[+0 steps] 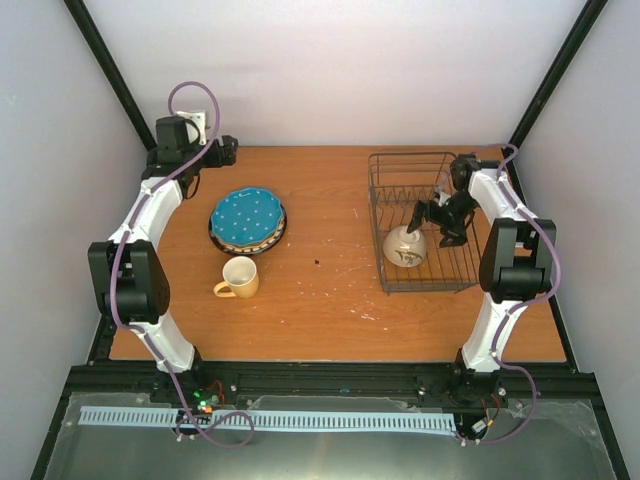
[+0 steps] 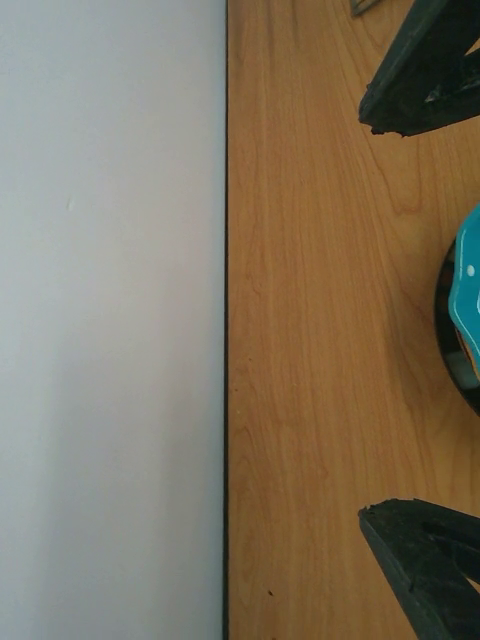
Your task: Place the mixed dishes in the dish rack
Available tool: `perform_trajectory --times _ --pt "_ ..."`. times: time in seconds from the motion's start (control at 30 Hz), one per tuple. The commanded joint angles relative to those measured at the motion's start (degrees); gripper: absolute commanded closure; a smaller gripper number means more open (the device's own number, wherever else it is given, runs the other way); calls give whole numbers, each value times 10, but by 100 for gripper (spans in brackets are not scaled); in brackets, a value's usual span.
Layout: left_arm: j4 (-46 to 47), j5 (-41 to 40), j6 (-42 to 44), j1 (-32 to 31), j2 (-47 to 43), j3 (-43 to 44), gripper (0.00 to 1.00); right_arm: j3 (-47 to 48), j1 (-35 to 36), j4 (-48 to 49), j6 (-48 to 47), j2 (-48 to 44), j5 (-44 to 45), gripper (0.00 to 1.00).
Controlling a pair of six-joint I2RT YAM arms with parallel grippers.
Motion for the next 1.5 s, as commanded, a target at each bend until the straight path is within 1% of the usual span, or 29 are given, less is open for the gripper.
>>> perform_trajectory --times 0.0,0.07,0.1,0.17,0.27,0.37,0.4,0.47,0.5,0.57,0.67,0.73,0.87,0.97,1.1,1.2,1.47 --pt "-69 -22 10 17 0 57 0 64 0 -9 16 -37 75 0" --pt "-107 4 3 34 13 80 0 94 0 0 23 -46 94 0" --pt "-127 14 3 41 20 91 2 109 0 7 28 -49 102 0" --pt "-172 28 9 54 35 115 10 139 4 23 33 -52 109 0" --pt "-237 38 30 64 57 143 30 186 27 37 26 -46 119 0" --pt "-279 81 54 80 71 145 41 217 66 49 15 -32 115 1" --pt "-290 98 59 87 74 142 43 221 80 58 12 -28 108 4" --pt "-310 127 73 101 79 135 45 219 107 80 14 -26 101 16" --pt "-314 136 80 106 79 127 46 218 119 89 16 -23 94 20" --pt "-321 150 99 112 81 112 46 223 138 96 24 -13 76 22" --pt "-335 169 121 113 89 96 47 250 176 96 22 9 71 23" --pt "-348 177 137 113 98 91 48 290 201 84 17 33 76 22" --pt "-376 184 167 113 121 88 50 333 237 70 16 68 75 21" --pt "-377 190 171 113 129 82 50 354 248 74 23 82 59 20" --pt "-380 160 172 113 136 73 49 398 251 60 21 102 50 19" --pt "-373 139 173 113 135 59 49 402 251 62 21 105 49 19" --pt "-360 114 172 113 155 41 52 412 251 47 20 113 52 18"
